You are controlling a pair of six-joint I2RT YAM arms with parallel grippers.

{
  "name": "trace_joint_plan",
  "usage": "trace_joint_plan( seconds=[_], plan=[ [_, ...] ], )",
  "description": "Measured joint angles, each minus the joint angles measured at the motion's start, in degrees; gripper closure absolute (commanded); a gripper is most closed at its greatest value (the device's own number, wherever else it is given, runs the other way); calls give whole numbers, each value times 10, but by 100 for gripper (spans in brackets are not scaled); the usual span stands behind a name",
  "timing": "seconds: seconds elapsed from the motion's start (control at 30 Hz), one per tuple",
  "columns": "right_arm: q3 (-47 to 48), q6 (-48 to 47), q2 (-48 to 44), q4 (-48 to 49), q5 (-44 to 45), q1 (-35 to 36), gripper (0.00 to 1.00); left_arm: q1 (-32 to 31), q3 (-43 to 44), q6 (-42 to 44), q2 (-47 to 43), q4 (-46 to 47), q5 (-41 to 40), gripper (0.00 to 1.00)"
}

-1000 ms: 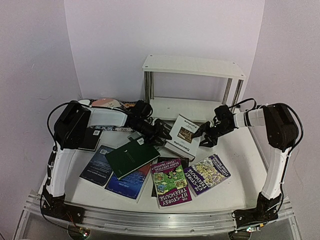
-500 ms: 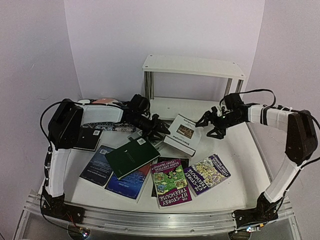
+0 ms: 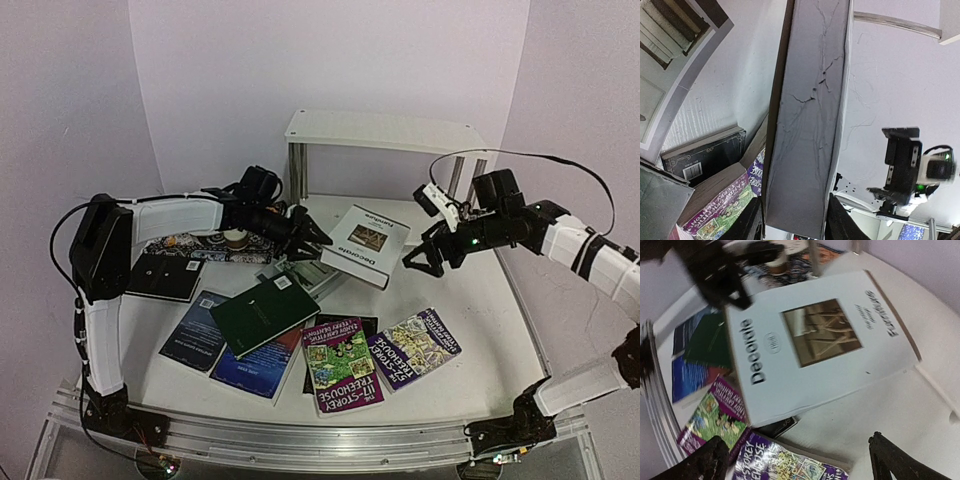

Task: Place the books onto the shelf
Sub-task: Pass from the left arm to the right

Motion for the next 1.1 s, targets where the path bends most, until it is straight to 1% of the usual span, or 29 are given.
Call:
trace_joint_plan(
  seconds=[0.03, 0.13, 0.2, 0.27, 0.47, 0.67, 1.0, 1.1],
  plan=[
    [-3, -43, -10, -6, -3, 9, 2, 2, 0, -4, -2, 0, 4, 64],
    [-12, -210, -41, -32, -5, 49, 2, 7, 0, -12, -2, -1, 15, 64],
    [-16, -288, -49, -40, 9, 63, 2, 10, 0, -17, -2, -1, 23, 63],
    [-24, -353, -52, -38, 31, 75, 2, 12, 0, -24, -2, 0, 32, 63],
    [-46, -495, -54, -31, 102, 108, 2, 17, 0, -42, -2, -1, 75, 63],
    [-60, -564, -56, 10, 139, 123, 2, 18, 0, -59, -2, 0, 121, 62],
    [-64, -607, -56, 53, 146, 132, 2, 18, -9, -85, -3, 0, 193, 61],
    [-65, -619, -55, 58, 148, 136, 4, 18, -9, -89, -3, 0, 205, 61]
  ],
)
